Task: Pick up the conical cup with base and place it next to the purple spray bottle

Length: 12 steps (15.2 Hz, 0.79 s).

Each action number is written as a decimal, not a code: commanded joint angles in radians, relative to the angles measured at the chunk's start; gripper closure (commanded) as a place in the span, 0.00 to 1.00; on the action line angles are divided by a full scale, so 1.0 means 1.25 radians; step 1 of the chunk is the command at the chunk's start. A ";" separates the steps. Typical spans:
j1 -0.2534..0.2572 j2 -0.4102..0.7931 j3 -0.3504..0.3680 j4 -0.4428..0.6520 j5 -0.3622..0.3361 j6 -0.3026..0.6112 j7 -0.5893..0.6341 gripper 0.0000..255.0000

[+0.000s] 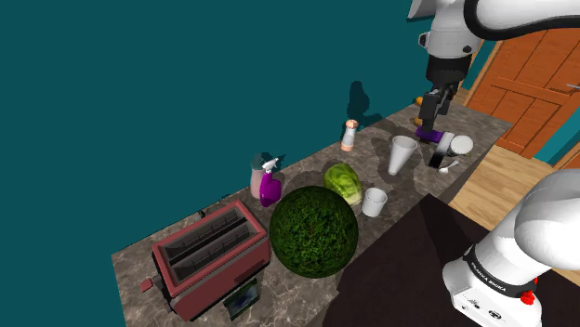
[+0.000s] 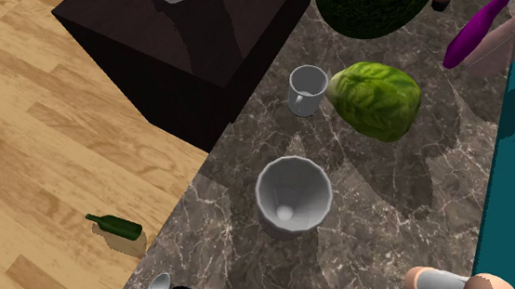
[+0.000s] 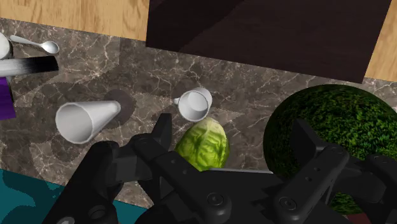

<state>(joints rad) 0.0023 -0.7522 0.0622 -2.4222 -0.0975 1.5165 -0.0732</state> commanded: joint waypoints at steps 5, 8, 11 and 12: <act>-0.023 0.027 -0.049 -0.058 -0.044 0.103 -0.044 0.00; -0.043 0.062 -0.085 -0.089 -0.076 0.183 -0.075 0.00; -0.062 0.109 -0.123 -0.110 -0.106 0.267 -0.104 0.00; -0.069 0.128 -0.135 -0.115 -0.115 0.295 -0.113 0.00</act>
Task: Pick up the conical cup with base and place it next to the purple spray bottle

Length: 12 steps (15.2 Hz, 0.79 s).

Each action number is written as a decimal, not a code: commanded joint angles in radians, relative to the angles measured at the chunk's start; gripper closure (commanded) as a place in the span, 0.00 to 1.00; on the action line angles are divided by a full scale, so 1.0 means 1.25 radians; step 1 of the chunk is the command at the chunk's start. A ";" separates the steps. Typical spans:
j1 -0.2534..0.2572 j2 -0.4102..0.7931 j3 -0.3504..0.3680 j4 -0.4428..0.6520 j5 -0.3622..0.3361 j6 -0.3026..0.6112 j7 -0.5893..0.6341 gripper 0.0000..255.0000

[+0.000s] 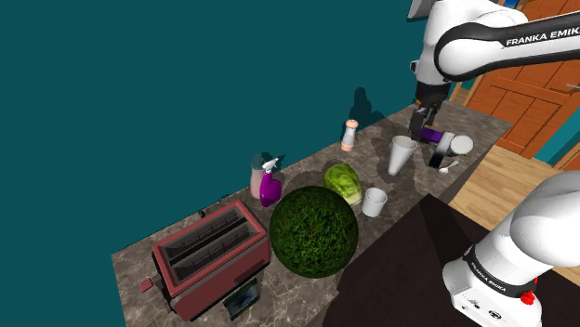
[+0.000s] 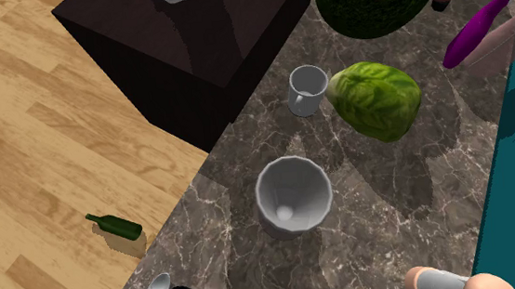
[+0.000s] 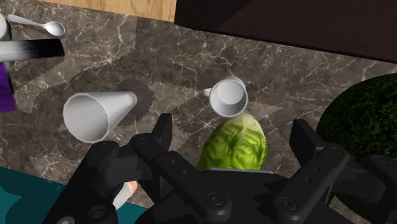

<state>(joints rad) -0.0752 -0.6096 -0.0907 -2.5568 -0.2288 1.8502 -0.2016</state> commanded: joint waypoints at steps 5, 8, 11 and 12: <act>-0.036 0.124 -0.074 -0.012 -0.050 0.169 -0.057 0.00; -0.051 0.203 -0.109 0.001 -0.065 0.252 -0.086 0.00; -0.062 0.289 -0.143 0.024 -0.069 0.331 -0.119 0.00; -0.065 0.319 -0.153 0.034 -0.067 0.356 -0.131 0.00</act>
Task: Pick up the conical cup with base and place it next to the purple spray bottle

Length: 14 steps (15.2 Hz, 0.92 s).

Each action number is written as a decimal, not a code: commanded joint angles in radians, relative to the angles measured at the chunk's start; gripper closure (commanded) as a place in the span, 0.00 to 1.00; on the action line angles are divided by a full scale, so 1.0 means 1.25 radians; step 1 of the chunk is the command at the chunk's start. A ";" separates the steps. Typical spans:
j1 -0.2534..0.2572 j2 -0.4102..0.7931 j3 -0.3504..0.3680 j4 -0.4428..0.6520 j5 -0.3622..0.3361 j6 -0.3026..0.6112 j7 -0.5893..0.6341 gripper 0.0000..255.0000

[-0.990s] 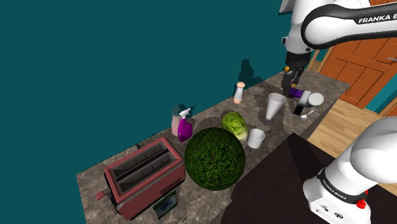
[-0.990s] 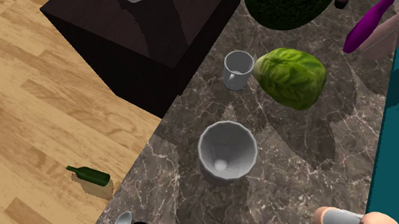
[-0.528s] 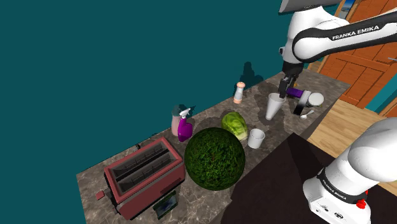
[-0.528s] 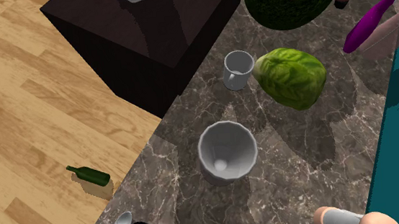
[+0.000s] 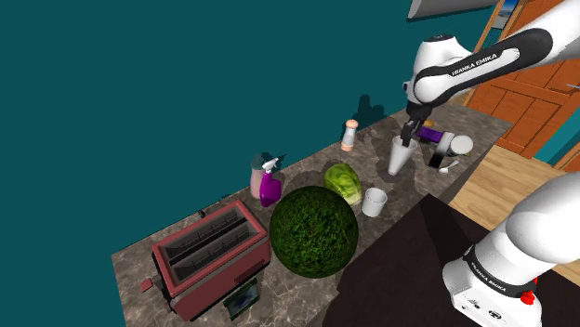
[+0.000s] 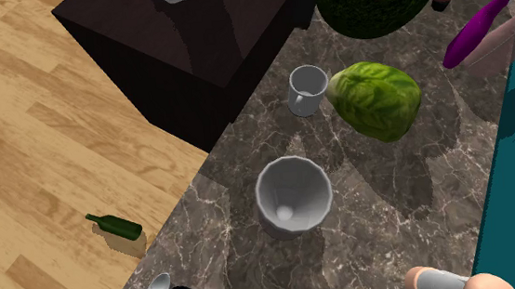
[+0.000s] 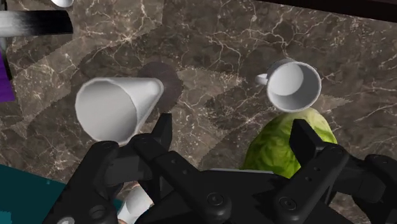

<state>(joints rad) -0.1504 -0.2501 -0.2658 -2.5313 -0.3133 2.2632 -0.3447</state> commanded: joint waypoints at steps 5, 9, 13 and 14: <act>-0.022 0.187 -0.055 0.079 0.036 0.141 -0.089 0.00; -0.045 0.316 -0.067 0.151 0.097 0.214 -0.163 0.00; -0.088 0.443 -0.054 0.239 0.167 0.265 -0.239 0.00; -0.092 0.447 -0.051 0.243 0.169 0.266 -0.241 0.00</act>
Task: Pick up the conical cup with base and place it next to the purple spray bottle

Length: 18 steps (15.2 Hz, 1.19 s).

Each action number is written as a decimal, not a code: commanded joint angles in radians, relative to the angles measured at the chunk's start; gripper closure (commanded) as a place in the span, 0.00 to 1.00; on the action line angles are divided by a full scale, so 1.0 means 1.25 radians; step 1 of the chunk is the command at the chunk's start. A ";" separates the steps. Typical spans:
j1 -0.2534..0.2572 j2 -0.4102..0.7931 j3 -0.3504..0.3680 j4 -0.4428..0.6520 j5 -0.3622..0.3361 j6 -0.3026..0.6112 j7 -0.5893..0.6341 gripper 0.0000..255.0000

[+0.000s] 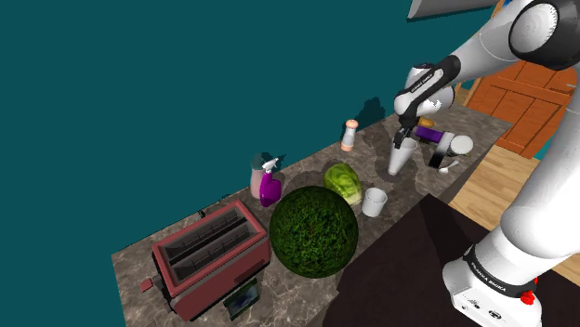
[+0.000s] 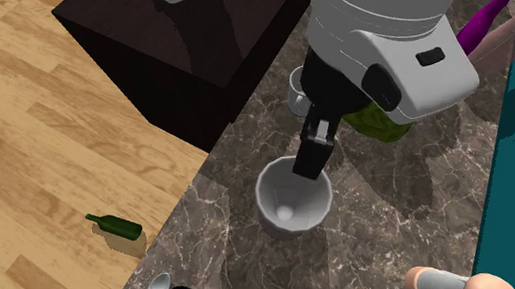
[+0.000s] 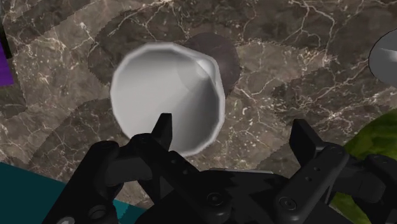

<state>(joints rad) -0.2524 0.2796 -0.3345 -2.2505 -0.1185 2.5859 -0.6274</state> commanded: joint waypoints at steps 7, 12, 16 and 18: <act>-0.033 0.100 0.020 0.028 0.038 0.074 -0.033 0.00; -0.033 0.100 0.020 0.028 0.038 0.074 -0.033 0.00; -0.033 0.100 0.020 0.028 0.038 0.074 -0.033 1.00; -0.033 0.100 0.020 0.028 0.038 0.074 -0.033 1.00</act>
<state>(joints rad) -0.2935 0.4046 -0.3097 -2.2152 -0.0706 2.6784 -0.6681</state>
